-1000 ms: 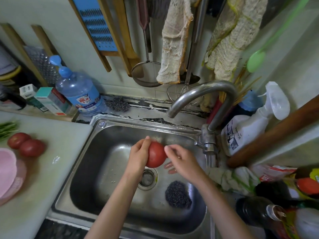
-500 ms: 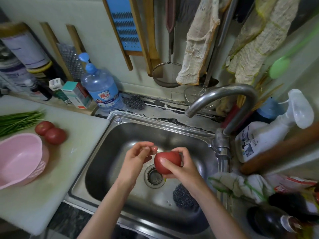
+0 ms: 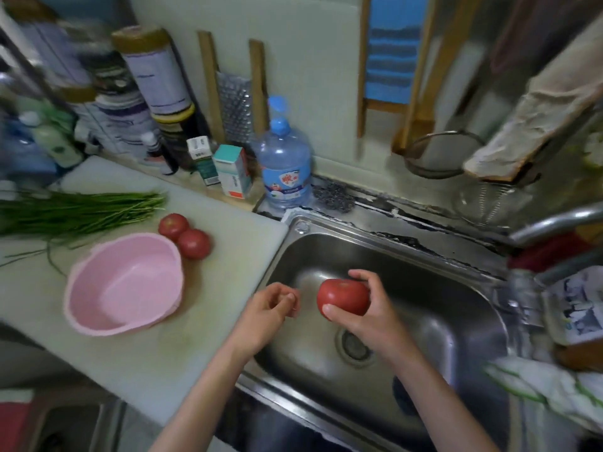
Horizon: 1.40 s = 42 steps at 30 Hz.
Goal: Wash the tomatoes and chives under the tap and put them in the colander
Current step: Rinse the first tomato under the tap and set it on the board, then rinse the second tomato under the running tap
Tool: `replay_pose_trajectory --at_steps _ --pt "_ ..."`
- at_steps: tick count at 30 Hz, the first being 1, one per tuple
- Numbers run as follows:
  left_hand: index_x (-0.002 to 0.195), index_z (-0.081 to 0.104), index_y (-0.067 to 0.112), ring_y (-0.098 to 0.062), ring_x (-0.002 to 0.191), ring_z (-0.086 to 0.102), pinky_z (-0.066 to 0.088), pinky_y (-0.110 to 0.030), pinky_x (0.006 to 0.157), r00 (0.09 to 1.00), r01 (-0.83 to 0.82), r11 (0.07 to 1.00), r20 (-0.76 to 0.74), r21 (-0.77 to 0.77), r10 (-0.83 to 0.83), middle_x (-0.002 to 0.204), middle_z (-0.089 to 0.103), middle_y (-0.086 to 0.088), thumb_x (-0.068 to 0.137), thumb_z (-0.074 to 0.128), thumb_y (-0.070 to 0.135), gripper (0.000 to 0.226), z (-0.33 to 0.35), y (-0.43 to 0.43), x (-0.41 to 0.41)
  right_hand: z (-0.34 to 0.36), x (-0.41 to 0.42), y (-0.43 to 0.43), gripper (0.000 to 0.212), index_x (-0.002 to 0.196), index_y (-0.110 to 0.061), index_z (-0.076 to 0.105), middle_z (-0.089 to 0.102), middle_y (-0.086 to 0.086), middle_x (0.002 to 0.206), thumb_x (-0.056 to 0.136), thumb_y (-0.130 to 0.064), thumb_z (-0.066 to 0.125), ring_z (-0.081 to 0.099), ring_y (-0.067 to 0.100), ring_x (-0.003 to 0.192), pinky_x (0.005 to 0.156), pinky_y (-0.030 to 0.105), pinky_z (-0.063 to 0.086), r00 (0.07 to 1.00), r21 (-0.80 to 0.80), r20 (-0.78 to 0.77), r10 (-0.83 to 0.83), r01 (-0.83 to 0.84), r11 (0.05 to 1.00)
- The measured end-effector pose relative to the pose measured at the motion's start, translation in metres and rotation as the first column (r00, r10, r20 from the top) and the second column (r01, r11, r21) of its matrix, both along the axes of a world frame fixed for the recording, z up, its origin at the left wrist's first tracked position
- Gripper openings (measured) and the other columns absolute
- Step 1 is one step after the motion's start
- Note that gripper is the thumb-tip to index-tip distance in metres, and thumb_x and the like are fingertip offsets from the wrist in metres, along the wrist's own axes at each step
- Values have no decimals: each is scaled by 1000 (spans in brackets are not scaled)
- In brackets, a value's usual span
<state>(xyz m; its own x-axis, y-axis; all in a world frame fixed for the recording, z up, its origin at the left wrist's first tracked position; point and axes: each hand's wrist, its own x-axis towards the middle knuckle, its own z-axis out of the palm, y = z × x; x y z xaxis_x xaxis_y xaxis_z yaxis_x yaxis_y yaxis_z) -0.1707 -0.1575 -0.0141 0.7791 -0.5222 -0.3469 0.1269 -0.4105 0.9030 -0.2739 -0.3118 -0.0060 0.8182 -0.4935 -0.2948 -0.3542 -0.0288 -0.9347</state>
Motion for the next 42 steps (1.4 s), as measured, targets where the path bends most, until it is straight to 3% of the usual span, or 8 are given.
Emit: replay_pose_trajectory --at_steps 4,8,13,22,30,34,38,42 --pt "74 64 28 -18 70 62 48 -31 71 997 -34 998 72 59 29 74 69 -5 82 54 31 13 -1 56 43 -8 54 42 60 114 -29 52 43 -3 113 64 -25 85 53 0 92 74 6 40 997 -127 -58 45 -52 991" --pt "80 61 30 -19 81 67 50 -33 80 987 -71 987 155 145 48 81 71 0 92 55 16 19 -5 104 82 -22 116 77 60 116 -21 54 38 1 115 65 -24 84 51 8 93 88 17 40 985 -205 -151 86 -116 972" --pt "82 61 31 -10 76 67 54 -32 72 977 -121 989 186 88 103 81 71 4 92 55 12 22 -7 146 110 -52 175 116 66 120 -15 49 33 2 114 64 -20 83 48 14 98 90 15 33 969 -347 -213 125 -195 917" --pt "78 61 33 -9 80 67 53 -35 81 974 -143 984 193 110 120 81 70 14 90 54 15 23 -21 172 143 -79 193 139 61 109 -19 48 37 -1 112 60 -18 85 43 1 98 90 -2 28 982 -542 -46 183 -179 821" --pt "84 61 31 -11 84 64 48 -30 76 990 -104 974 117 202 81 82 68 13 93 51 24 15 -27 168 165 -80 179 134 78 111 -20 33 29 -4 111 58 -41 86 39 7 99 89 15 38 948 -592 -205 242 -317 741" --pt "83 59 33 -10 82 63 46 -27 70 993 -94 973 92 211 76 82 68 13 94 48 23 18 -26 170 173 -60 183 127 82 127 -19 35 30 -7 123 67 -57 75 42 6 112 98 21 38 914 -556 -271 303 -405 726" --pt "81 58 34 -7 81 63 46 -28 71 991 -95 975 111 199 74 78 67 16 94 49 23 19 -23 172 180 -34 217 128 69 140 -18 35 36 -5 139 84 -45 65 35 6 128 106 15 23 917 -628 -199 346 -390 673" --pt "84 59 31 -9 81 63 47 -31 73 988 -128 973 111 192 108 78 67 14 94 50 23 16 -22 172 187 -38 275 136 82 149 -19 21 30 5 151 83 -31 68 30 21 138 113 29 25 763 -549 -417 494 -644 532"
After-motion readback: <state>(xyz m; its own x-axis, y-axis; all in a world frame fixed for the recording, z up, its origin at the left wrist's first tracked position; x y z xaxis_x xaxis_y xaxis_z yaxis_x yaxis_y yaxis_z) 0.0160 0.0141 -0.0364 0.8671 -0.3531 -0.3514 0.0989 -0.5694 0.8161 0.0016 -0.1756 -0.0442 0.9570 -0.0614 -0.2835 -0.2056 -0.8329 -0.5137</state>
